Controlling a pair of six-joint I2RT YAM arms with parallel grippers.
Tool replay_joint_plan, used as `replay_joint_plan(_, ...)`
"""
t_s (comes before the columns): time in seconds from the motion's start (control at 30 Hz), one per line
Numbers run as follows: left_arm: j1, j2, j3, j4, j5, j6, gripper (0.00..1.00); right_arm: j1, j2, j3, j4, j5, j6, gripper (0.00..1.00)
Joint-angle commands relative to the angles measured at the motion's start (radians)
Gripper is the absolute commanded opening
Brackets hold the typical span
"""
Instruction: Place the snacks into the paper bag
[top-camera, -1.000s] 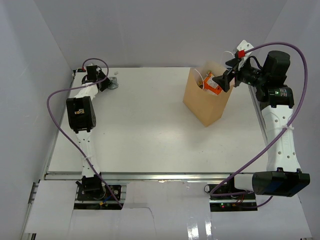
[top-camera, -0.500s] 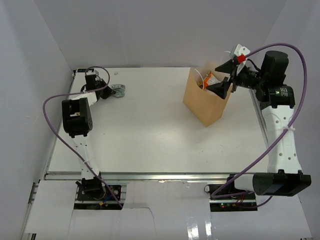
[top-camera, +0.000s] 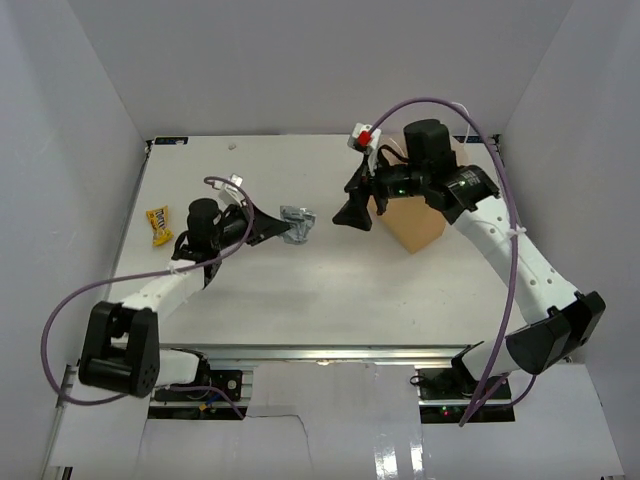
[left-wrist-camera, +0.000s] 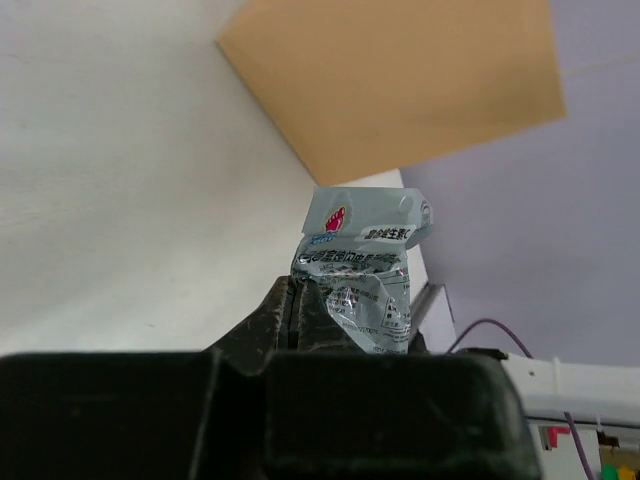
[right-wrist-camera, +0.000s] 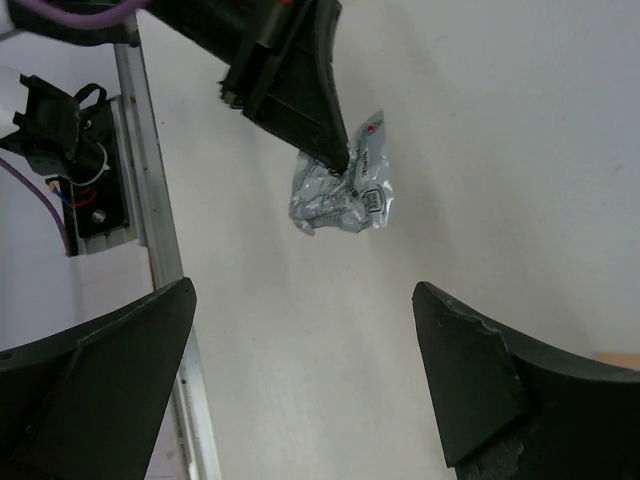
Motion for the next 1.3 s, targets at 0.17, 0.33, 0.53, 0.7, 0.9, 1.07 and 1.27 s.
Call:
replay_joint_plan(0.17,-0.145,-0.433,-0.251,0.057,-0.144,-0.182,0.0,0.124,0.056,-0.168,0.266,0.248,0.564,0.9)
replay_joint_plan(0.33,-0.196,-0.563,-0.337,0.056,-0.208,-0.234,0.0,0.17,0.091,-0.22,0.331,0.119,0.615,0.93)
replay_joint_plan(0.53,-0.228,-0.574,-0.328,0.05,-0.214,-0.233,0.0,0.209,0.107,-0.279,0.406,0.011,0.663,0.88)
replay_joint_plan(0.7,-0.236,-0.565,-0.311,0.049,-0.216,-0.23,0.0,0.217,0.094,-0.343,0.447,-0.038,0.675,0.48)
replay_joint_plan(0.9,-0.236,-0.574,-0.285,0.037,-0.233,-0.231,0.4,0.207,0.07,-0.307,0.426,-0.093,0.569,0.09)
replay_joint_plan(1.07,-0.236,-0.62,-0.179,-0.187,-0.334,-0.123,0.94,0.169,0.052,-0.092,0.228,-0.068,0.146,0.08)
replay_joint_plan(1.27,-0.234,-0.614,0.019,-0.693,-0.742,-0.003,0.98,-0.079,-0.024,0.097,0.185,0.046,-0.035,0.08)
